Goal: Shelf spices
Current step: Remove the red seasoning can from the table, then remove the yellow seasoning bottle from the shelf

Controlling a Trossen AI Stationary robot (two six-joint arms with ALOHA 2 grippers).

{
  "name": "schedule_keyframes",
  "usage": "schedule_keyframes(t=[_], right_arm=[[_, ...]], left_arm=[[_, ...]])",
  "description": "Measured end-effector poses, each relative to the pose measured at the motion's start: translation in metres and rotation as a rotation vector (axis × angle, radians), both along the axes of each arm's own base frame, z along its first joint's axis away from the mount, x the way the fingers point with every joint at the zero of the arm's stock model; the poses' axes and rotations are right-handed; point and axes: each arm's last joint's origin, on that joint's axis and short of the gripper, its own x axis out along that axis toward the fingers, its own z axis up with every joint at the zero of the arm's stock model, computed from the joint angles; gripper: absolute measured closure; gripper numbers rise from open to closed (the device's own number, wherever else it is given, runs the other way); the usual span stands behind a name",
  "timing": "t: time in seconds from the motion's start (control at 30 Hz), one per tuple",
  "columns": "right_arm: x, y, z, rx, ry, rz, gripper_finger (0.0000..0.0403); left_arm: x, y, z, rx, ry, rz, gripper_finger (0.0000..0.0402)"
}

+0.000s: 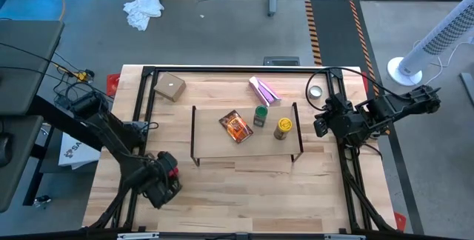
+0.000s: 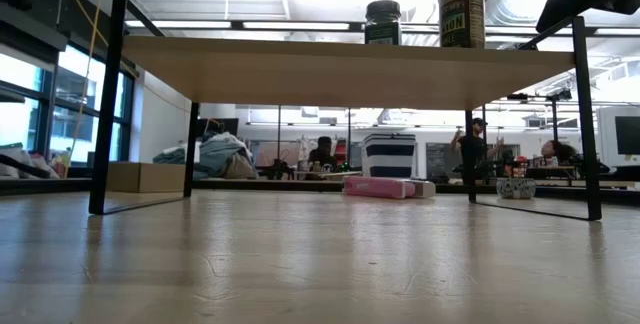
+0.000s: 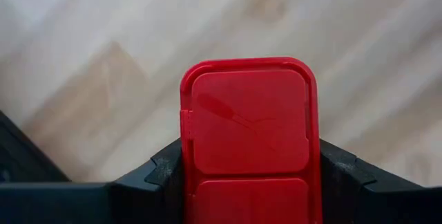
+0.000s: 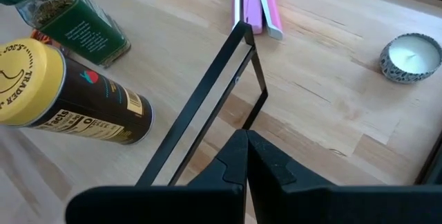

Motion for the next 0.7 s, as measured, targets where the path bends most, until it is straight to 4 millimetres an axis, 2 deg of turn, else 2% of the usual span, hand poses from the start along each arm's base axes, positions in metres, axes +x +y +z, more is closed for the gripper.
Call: schedule_keyframes(t=[0.1, 0.27, 0.47, 0.6, 0.7], right_arm=[[0.000, 0.000, 0.000, -0.009, -0.003, -0.004, 0.0402], [0.000, -0.001, 0.001, -0.033, -0.009, -0.011, 0.0402], [0.000, -0.001, 0.001, -0.045, -0.006, -0.003, 0.0402], [0.000, -0.001, 0.001, -0.050, -0.003, 0.003, 0.0402], [0.000, -0.001, 0.003, -0.057, -0.025, 0.034, 0.0402]], left_arm=[[0.002, 0.004, 0.000, 0.050, -0.036, 0.010, 0.0199], [0.004, 0.013, 0.000, 0.063, 0.034, 0.052, 0.0190], [0.007, 0.019, 0.000, -0.005, 0.144, 0.102, 0.0055], [0.011, 0.020, 0.004, -0.047, 0.159, 0.077, 0.0023], [0.013, 0.020, 0.022, -0.066, 0.095, 0.029, 0.0019]])
